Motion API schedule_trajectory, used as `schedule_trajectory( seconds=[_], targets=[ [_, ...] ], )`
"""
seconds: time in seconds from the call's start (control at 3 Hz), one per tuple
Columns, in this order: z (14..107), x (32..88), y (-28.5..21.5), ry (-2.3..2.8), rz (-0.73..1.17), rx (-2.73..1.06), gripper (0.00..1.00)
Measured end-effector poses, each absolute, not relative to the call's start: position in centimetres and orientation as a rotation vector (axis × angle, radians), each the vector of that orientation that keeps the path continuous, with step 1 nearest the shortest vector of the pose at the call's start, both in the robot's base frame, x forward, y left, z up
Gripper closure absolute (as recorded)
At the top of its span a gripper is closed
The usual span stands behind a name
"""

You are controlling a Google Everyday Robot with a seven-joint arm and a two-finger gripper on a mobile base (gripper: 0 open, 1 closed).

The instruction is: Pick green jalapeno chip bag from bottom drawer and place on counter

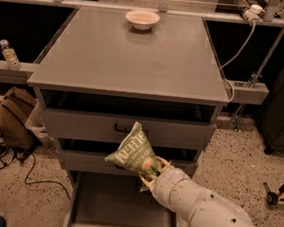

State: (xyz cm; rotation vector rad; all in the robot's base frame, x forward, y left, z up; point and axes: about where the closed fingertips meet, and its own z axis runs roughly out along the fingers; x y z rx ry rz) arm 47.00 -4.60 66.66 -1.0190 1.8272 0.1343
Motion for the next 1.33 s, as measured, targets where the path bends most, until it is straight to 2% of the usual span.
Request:
schedule_trajectory(
  seconds=[0.33, 0.67, 1.0, 1.33],
  targets=[
    [69.3, 47.6, -4.8, 1.792, 0.088, -1.045, 1.00],
    [80.2, 49.7, -3.6, 1.633, -0.047, -1.141, 1.00],
    [91.1, 52.7, -1.7, 1.480, -0.103, -1.201, 1.00],
    [91.2, 52.7, -1.7, 1.479, -0.104, -1.200, 1.00]
  ],
)
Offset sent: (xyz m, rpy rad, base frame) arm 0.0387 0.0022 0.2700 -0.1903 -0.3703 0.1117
